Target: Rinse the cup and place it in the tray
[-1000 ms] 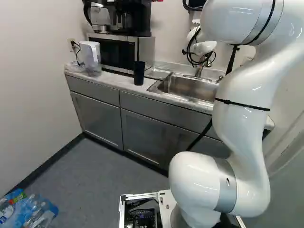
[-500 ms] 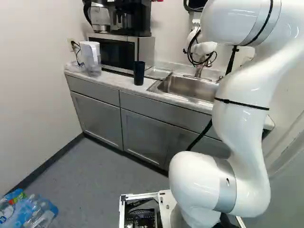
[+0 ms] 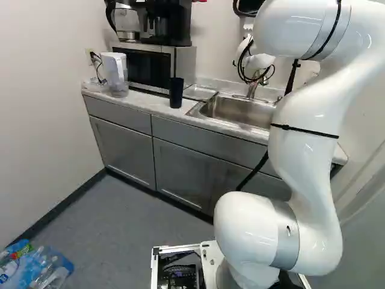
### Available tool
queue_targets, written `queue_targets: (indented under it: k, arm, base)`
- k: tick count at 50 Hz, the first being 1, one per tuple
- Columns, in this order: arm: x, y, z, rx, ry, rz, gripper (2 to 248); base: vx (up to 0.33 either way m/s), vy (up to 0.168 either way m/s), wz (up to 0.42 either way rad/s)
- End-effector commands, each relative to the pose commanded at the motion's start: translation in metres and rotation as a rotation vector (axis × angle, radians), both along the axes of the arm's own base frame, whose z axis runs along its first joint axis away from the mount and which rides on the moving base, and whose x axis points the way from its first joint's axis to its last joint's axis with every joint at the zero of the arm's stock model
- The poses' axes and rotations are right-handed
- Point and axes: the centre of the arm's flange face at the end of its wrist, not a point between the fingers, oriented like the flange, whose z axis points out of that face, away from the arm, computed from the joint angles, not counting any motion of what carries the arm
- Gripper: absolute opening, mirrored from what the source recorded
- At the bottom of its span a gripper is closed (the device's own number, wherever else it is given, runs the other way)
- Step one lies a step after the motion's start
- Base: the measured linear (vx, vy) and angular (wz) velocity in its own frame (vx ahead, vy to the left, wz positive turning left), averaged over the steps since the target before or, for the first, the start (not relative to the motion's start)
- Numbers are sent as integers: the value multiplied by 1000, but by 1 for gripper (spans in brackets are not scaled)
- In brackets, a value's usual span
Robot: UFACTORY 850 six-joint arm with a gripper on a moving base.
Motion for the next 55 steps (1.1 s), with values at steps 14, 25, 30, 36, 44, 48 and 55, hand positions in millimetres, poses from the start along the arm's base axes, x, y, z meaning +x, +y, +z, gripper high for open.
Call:
queue_targets:
  k: [14,25,30,36,44,48,55]
  arm:
    - [7,-2,2,-14,-38,0,247]
    - [9,-3,3,-17,-46,1,247]
    - [9,-3,3,-17,-46,1,247]
    - [9,-2,3,-17,-46,2,247]
    - [1,5,4,-15,-41,7,247]
    - [-5,10,5,-14,-38,12,247]
    - [-16,20,6,-11,-32,20,247]
  base:
    - [0,0,0]
    - [0,0,0]
    - [0,0,0]
    - [0,0,0]
    - [0,0,0]
    - [0,0,0]
    - [0,0,0]
